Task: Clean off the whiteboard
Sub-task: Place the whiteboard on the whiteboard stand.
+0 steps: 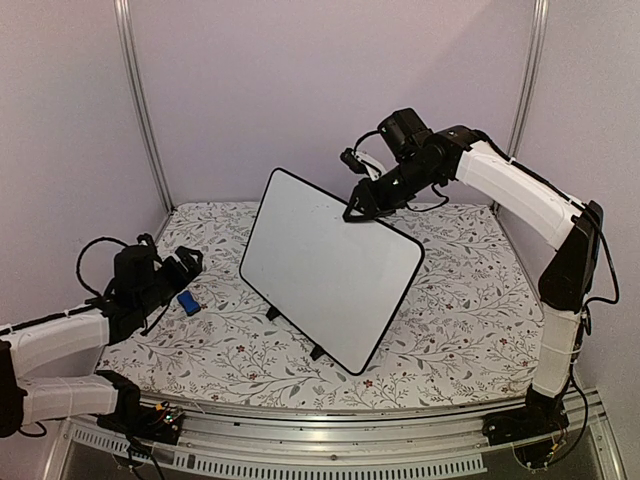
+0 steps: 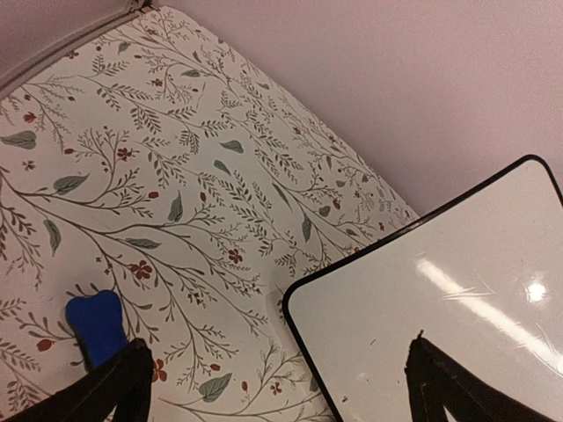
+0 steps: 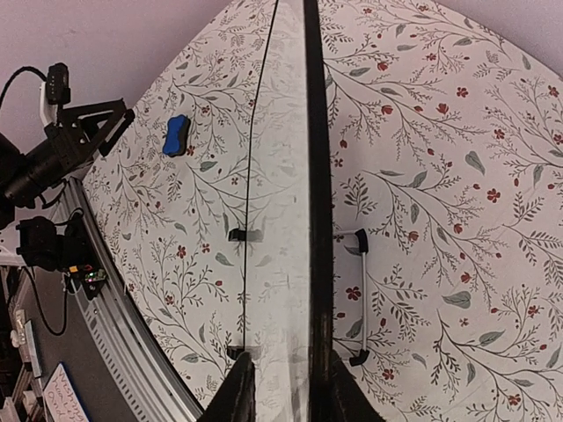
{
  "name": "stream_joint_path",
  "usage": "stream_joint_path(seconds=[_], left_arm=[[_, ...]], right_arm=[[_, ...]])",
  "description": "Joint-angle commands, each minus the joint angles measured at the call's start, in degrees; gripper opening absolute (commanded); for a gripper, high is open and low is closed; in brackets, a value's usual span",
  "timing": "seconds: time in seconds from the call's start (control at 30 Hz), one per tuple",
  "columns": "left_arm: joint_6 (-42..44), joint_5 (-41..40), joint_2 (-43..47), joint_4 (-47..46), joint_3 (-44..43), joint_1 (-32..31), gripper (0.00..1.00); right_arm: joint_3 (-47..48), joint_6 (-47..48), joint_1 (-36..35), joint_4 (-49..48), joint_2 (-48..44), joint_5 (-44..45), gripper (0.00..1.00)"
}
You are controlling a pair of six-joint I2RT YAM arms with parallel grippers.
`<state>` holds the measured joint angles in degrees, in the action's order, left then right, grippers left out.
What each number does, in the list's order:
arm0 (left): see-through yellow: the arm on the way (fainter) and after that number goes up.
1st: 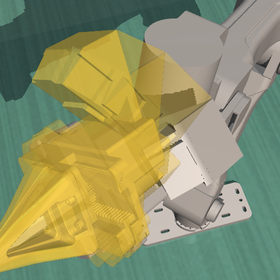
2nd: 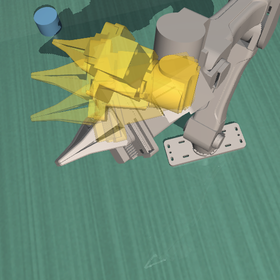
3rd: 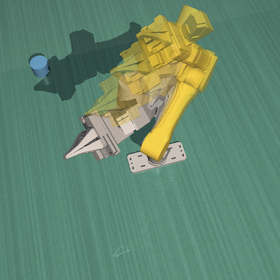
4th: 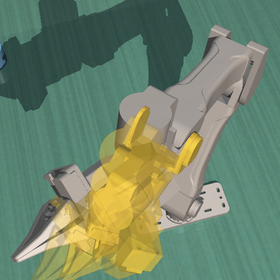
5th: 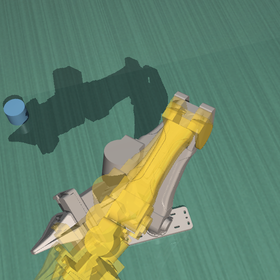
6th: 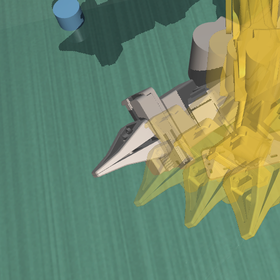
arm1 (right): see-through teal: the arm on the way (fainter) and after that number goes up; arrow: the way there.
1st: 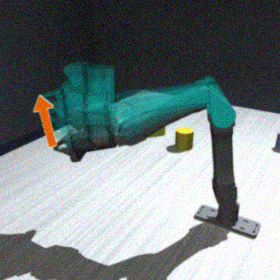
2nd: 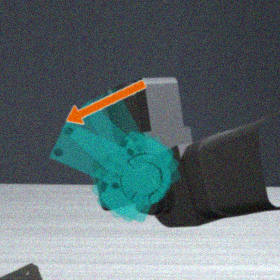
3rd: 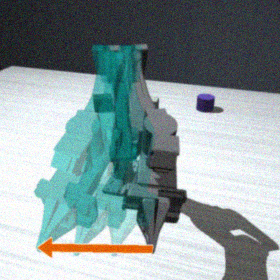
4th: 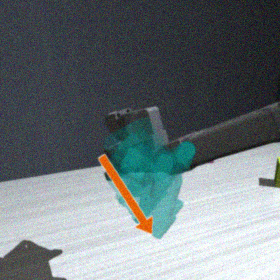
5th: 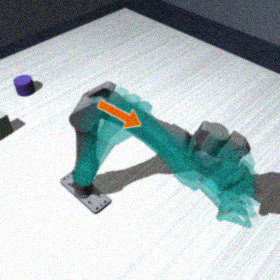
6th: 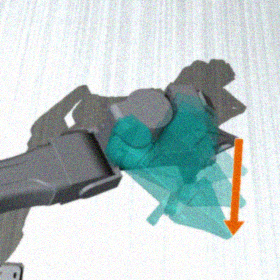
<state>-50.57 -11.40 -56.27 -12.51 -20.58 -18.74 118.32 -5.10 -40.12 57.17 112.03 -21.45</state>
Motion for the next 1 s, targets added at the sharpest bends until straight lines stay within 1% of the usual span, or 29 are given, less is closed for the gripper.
stream_joint_path(seconds=[0.0, 0.47, 0.7, 0.77, 0.83, 0.97], left_arm=[[1.85, -0.48, 1.86, 0.23, 0.71, -0.22, 0.99], [3.6, -0.46, 5.7, -0.02, 1.24, -0.49, 1.0], [6.23, -0.01, 7.59, 0.18, 0.18, -0.64, 1.0], [7.16, 0.82, 8.36, -0.36, 0.07, -0.75, 1.0], [8.25, 2.15, 8.98, -0.53, -0.35, -0.79, 1.0], [11.0, 4.08, 9.55, -0.66, -1.15, -2.07, 1.0]], right_arm=[[-0.2, 0.18, -1.81, 3.65, -0.49, -1.18, 0.29], [0.91, 0.09, -1.77, 3.71, -0.82, -0.42, 0.49], [1.54, 0.27, -1.76, 3.41, -2.19, 0.7, 0.57], [1.98, 0.27, -1.79, 3.33, -2.46, 0.75, 0.58], [2.65, 0.1, -1.78, 3.08, -2.66, 0.91, 0.62], [2.98, -0.08, -1.76, 2.27, -3.66, 1.53, 0.67]])
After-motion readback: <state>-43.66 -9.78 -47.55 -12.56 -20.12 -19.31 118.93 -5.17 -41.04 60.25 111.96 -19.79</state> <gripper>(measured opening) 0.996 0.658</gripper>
